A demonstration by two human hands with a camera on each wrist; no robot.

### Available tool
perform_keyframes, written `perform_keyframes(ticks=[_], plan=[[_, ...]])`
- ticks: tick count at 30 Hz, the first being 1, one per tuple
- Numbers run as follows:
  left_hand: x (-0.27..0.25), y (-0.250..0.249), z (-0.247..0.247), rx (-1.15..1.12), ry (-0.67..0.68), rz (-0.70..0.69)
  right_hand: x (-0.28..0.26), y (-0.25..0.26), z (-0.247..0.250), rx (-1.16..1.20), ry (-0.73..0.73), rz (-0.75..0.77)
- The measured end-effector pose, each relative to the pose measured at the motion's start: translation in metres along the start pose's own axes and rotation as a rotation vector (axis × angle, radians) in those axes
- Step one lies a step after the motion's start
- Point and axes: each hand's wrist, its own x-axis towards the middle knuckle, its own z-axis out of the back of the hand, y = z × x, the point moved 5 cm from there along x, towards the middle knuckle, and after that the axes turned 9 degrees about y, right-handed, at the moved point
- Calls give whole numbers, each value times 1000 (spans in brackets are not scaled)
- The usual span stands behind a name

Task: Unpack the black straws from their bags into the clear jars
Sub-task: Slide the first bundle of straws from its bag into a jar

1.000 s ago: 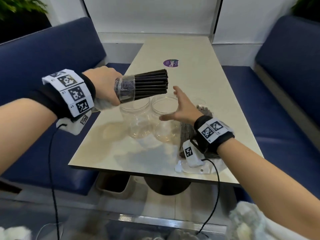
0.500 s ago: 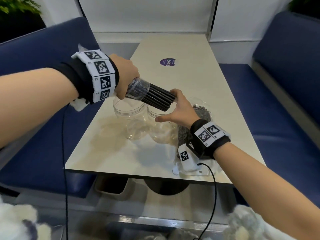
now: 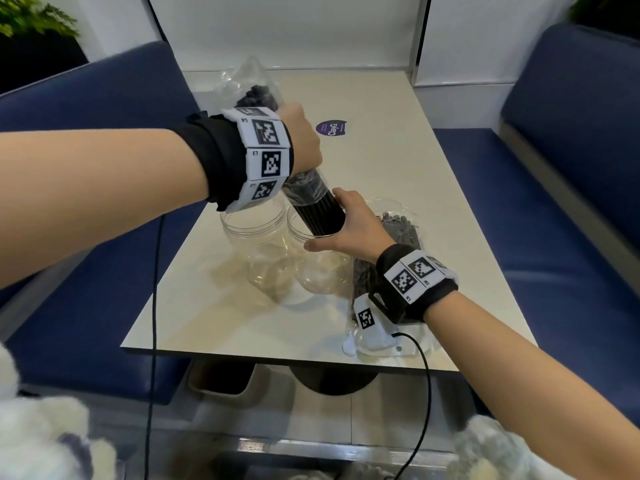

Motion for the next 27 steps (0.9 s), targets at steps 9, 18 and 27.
perform_keyframes(ticks=[9, 18, 27], plan=[[-16, -6, 8, 244, -173, 13, -3, -2, -1, 42, 8, -13], [-33, 16, 5, 211, -286, 131, -5, 0, -2, 43, 12, -10], [-56, 64, -19, -289, -305, 323, -7, 4, -2, 104, -9, 17]])
